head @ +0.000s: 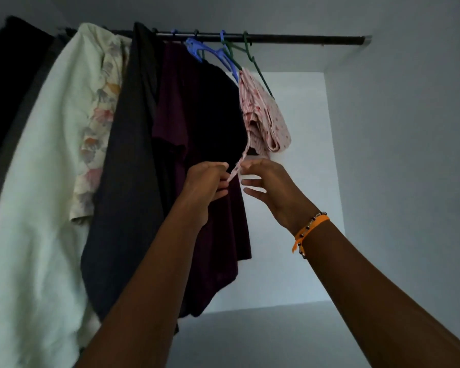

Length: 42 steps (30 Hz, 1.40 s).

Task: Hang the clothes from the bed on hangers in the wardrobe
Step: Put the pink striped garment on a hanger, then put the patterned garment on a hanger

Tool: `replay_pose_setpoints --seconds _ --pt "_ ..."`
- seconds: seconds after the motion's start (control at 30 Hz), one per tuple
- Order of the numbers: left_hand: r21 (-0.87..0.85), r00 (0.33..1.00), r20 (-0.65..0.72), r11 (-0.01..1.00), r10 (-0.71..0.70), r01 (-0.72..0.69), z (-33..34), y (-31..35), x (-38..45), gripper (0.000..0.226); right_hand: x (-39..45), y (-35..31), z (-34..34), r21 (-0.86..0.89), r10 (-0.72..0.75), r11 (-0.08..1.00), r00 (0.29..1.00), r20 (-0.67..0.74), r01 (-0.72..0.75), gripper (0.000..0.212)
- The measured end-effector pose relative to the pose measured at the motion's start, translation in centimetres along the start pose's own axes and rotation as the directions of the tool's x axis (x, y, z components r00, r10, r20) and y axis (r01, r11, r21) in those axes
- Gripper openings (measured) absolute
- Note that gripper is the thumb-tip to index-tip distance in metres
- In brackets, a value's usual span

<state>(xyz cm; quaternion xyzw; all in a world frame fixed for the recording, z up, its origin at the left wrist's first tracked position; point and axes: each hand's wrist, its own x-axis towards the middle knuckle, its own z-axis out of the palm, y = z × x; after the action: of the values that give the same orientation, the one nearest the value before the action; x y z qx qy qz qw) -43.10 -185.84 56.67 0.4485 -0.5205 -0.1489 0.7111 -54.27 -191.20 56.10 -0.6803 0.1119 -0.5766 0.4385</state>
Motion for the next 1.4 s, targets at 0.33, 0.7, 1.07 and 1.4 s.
replay_pose_setpoints --seconds 0.33,0.7,1.07,1.4 --pt "-0.134 0.987 0.015 0.978 -0.161 0.162 -2.2 -0.9 -15.7 0.026 -15.2 -1.1 2.3 0.077 0.17 0.98 0.971 0.166 -0.185 0.022" --pt "-0.106 0.854 -0.297 0.904 -0.427 0.415 -5.7 -1.4 -38.5 0.021 -36.3 -1.4 4.7 0.039 0.407 0.896 0.853 0.327 -0.442 0.018" --pt "-0.152 0.579 -0.647 0.828 -0.496 0.539 -15.3 3.8 -64.4 0.017 -59.1 -5.9 14.4 -0.041 0.577 0.694 0.521 0.628 -0.719 0.02" --pt "-0.26 0.104 -0.935 0.858 -0.338 0.443 -29.4 15.4 -87.0 0.013 -79.9 -16.4 31.3 -0.17 0.427 0.6 0.134 0.894 -0.782 0.029"
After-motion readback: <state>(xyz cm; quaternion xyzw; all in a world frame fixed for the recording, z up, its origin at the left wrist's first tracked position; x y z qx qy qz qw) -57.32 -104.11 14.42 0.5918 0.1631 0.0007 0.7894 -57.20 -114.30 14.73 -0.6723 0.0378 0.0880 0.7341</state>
